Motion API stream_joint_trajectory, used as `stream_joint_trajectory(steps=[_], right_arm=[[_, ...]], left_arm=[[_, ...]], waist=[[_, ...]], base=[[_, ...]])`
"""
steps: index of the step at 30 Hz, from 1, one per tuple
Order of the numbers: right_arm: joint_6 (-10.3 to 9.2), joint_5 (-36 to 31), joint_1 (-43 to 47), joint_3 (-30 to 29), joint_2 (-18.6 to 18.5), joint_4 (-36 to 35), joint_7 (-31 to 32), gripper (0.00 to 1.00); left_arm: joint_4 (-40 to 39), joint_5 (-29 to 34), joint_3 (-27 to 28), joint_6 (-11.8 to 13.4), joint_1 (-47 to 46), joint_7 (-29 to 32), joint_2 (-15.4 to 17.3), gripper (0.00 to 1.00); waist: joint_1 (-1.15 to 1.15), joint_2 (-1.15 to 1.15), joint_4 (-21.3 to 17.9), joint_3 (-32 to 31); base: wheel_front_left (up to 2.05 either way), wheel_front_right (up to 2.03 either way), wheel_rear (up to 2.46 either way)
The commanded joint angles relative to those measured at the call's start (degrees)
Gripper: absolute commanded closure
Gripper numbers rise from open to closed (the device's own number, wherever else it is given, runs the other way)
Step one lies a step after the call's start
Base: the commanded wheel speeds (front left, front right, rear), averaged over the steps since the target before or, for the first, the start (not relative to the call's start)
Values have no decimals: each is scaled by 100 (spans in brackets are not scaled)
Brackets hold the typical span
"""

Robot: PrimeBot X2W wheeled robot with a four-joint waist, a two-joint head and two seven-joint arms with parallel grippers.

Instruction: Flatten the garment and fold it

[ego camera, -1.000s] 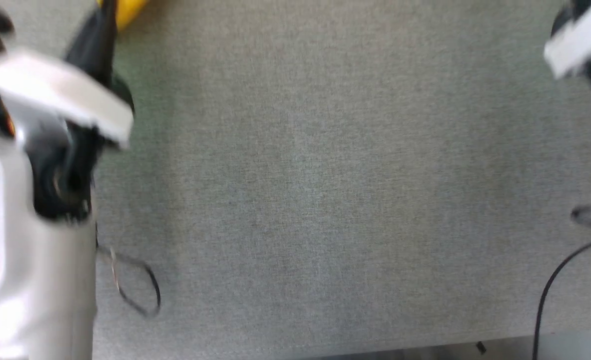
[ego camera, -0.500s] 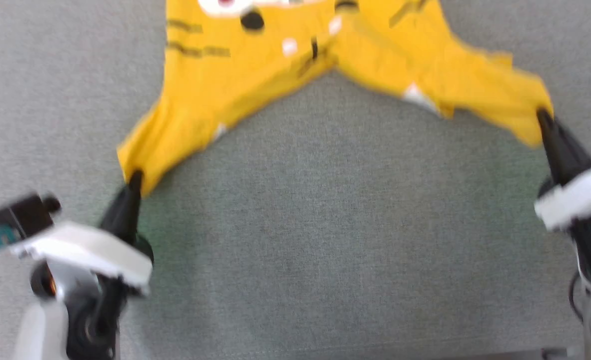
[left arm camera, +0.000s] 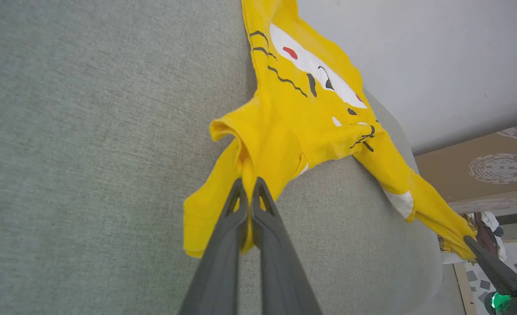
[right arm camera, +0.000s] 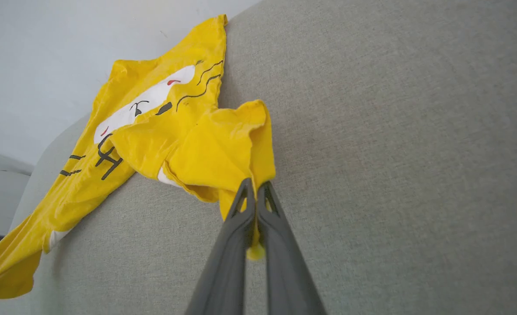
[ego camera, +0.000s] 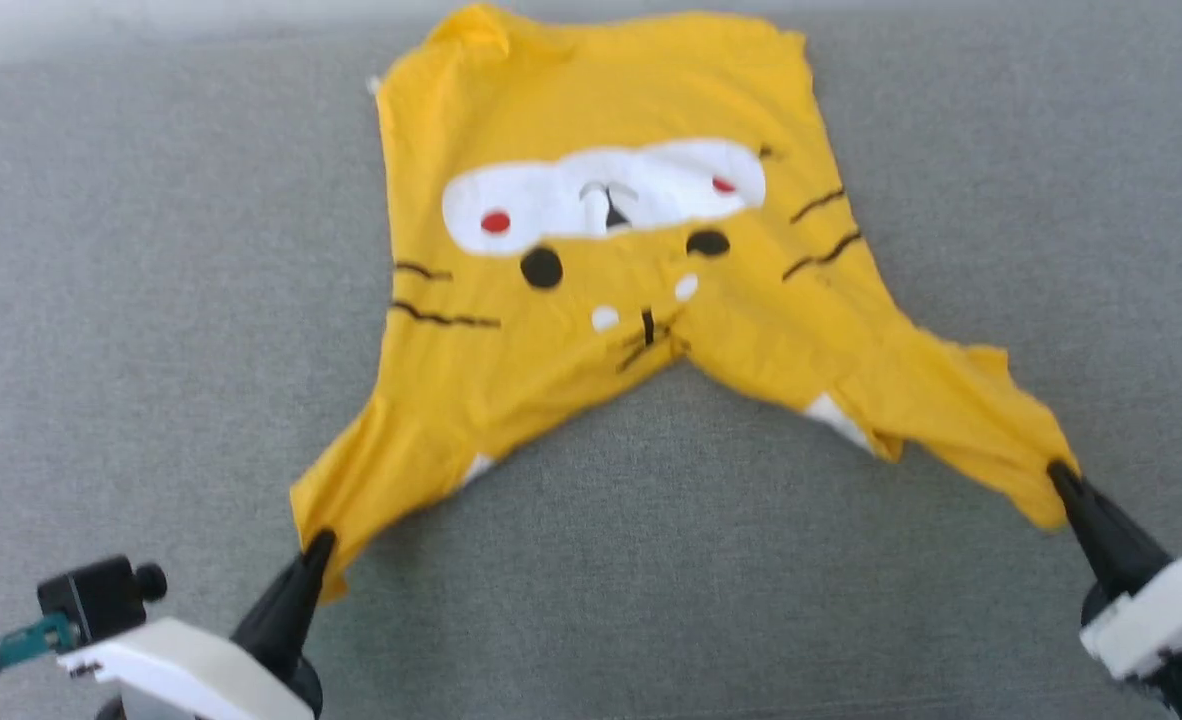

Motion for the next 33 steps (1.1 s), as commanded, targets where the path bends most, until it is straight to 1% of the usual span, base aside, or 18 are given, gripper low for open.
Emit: stream_joint_trajectory(steps=[1, 7, 13, 21, 28, 33], right_arm=[[-5, 37, 77, -27, 18, -45, 26, 100], [-5, 224, 676, -237, 88, -300, 567, 100], [-5, 403, 1069, -444, 216, -615, 1045, 100], [-5, 635, 1482, -600, 356, -929, 1559, 100], [-5, 695, 1640, -783, 403, -1062, 1798, 100], [-5, 385, 1526, -762, 412, -1016, 1623, 100]], left_arm=[[-36, -32, 10, -20, 89, 26, 30, 100], [-372, -220, 142, 71, 703, 273, 140, 100], [-609, -321, 225, 162, 1124, 468, 230, 100], [-824, -393, 146, 209, 1501, 600, 204, 100], [-1005, -385, 143, 231, 1648, 578, 186, 100], [-1045, -223, 68, 209, 1460, 450, 167, 100]], waist=[[1, 0, -2, -299], [1, 0, 8, -687], [1, 0, 9, -916], [1, 0, -8, -1139], [1, 0, 0, -1220], [1, 0, 38, -1112]], base=[[0, 0, 0], [0, 0, 0], [0, 0, 0], [0, 0, 0], [0, 0, 0], [0, 0, 0]])
